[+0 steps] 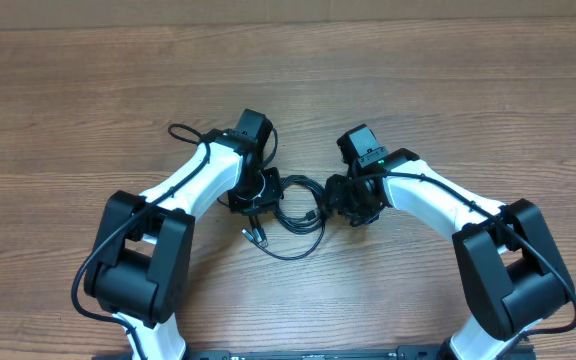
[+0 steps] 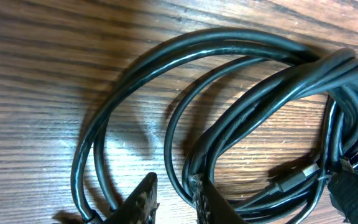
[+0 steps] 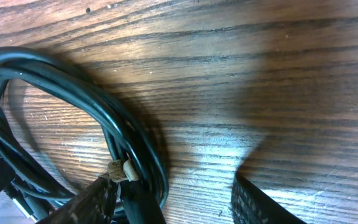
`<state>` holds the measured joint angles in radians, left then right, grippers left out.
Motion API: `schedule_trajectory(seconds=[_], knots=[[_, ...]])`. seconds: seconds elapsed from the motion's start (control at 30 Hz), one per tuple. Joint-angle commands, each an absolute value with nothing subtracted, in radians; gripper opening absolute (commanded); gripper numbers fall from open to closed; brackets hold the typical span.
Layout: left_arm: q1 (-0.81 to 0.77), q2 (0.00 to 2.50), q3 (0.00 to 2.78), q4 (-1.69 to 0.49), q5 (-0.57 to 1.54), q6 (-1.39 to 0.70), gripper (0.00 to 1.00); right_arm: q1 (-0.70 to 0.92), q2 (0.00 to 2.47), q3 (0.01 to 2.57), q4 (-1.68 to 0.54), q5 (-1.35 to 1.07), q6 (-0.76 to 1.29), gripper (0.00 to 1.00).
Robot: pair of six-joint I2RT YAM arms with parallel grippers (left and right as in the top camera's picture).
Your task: Untangle cables
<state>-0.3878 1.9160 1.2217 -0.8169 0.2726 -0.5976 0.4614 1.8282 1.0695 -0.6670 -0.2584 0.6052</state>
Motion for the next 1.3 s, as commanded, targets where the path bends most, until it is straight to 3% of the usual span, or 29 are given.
schedule_trajectory(seconds=[0.0, 0.1, 0.23, 0.3, 0.4, 0.67, 1.1, 1.27], knots=[[-0.403, 1.970, 1.213, -0.810, 0.278, -0.632, 0.22, 0.461, 1.826, 1.060, -0.664, -0.255, 0.601, 0.57], [-0.403, 2.036, 1.213, -0.814, 0.282, -0.635, 0.04, 0.461, 1.826, 1.060, -0.664, -0.255, 0.601, 0.57], [-0.400, 2.053, 1.213, -0.815, 0.293, -0.625, 0.04, 0.461, 1.826, 1.060, -0.664, -0.255, 0.601, 0.59], [-0.384, 2.046, 1.236, -0.816, 0.382, -0.555, 0.04, 0.461, 1.826, 1.060, -0.659, -0.284, 0.551, 0.68], [-0.358, 2.046, 1.283, -0.839, 0.524, -0.470, 0.04, 0.461, 1.826, 1.060, -0.651, -0.316, 0.492, 0.73], [-0.308, 2.046, 1.348, -0.867, 0.786, -0.316, 0.04, 0.461, 1.826, 1.060, -0.648, -0.315, 0.493, 0.66], [-0.226, 2.046, 1.348, -0.925, 0.826, -0.218, 0.04, 0.461, 1.826, 1.060, -0.648, -0.315, 0.496, 0.62], [-0.226, 2.046, 1.348, -0.962, 0.540, -0.213, 0.04, 0.461, 1.826, 1.060, -0.648, -0.315, 0.496, 0.61]])
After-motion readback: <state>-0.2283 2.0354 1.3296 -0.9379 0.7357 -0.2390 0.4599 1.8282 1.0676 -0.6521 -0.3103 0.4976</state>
